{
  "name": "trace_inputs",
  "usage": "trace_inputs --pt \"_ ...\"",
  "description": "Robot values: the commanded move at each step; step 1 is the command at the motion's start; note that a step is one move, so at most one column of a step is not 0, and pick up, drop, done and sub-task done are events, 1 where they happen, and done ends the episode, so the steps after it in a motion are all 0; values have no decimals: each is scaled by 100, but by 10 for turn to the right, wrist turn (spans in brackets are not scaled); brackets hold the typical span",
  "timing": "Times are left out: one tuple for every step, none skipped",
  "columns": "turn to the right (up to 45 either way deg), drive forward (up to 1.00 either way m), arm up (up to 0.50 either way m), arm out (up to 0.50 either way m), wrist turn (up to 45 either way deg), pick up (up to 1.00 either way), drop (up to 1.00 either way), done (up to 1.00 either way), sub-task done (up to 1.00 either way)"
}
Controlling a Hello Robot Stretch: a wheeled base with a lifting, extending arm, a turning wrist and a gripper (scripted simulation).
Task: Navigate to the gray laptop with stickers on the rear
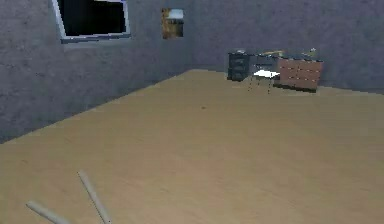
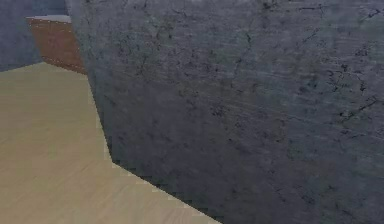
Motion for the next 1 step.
trace_inputs --pt "0 95 0 0 0 0 0 0 0"
